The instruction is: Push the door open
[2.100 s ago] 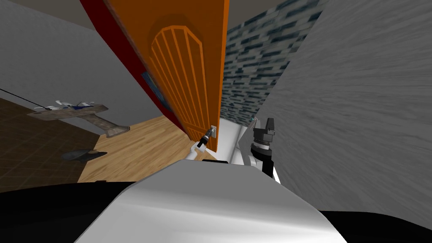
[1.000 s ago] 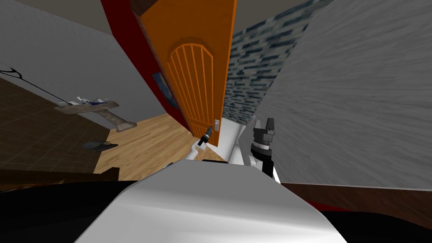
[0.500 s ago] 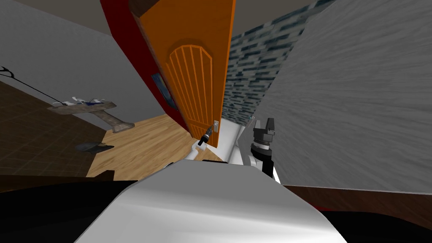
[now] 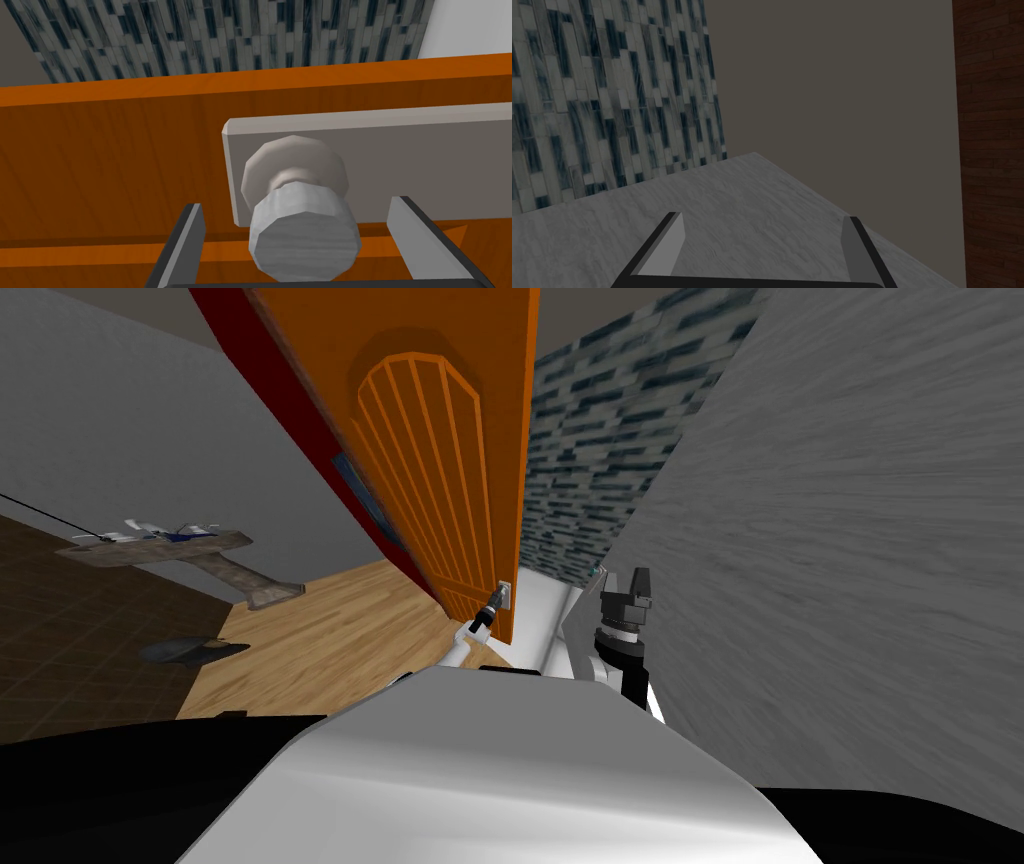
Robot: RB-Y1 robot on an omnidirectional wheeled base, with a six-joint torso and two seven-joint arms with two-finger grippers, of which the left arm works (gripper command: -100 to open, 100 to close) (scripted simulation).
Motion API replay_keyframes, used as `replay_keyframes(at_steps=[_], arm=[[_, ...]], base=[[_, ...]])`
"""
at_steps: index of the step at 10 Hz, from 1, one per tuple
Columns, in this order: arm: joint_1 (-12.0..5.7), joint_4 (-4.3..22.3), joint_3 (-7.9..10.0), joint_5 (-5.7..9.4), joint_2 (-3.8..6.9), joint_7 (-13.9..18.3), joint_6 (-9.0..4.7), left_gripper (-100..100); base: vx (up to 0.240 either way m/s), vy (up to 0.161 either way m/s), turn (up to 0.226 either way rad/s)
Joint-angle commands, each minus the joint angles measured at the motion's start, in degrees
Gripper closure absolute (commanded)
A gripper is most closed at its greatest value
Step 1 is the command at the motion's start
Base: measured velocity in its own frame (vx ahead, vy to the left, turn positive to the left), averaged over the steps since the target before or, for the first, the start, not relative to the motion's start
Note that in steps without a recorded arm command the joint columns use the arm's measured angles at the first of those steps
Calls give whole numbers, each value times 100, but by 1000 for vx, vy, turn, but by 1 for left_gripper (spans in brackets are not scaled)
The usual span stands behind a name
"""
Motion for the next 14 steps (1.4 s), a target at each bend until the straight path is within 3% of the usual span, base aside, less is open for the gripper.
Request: replay_keyframes(at_steps=[1, 2, 7, 10, 14], arm=[[0, 0, 0, 0, 0, 0, 0, -100], [0, 0, 0, 0, 0, 0, 0, 100], [0, 0, 0, 0, 0, 0, 0, 100], [31, -5, -62, 168, 8, -199, 12, 100], [70, -43, -185, 518, -6, -604, 14, 100]], base=[[70, -26, 0], [-10, 2, 3], [-14, 6, -1], [142, -39, 87], [187, -79, 155]])
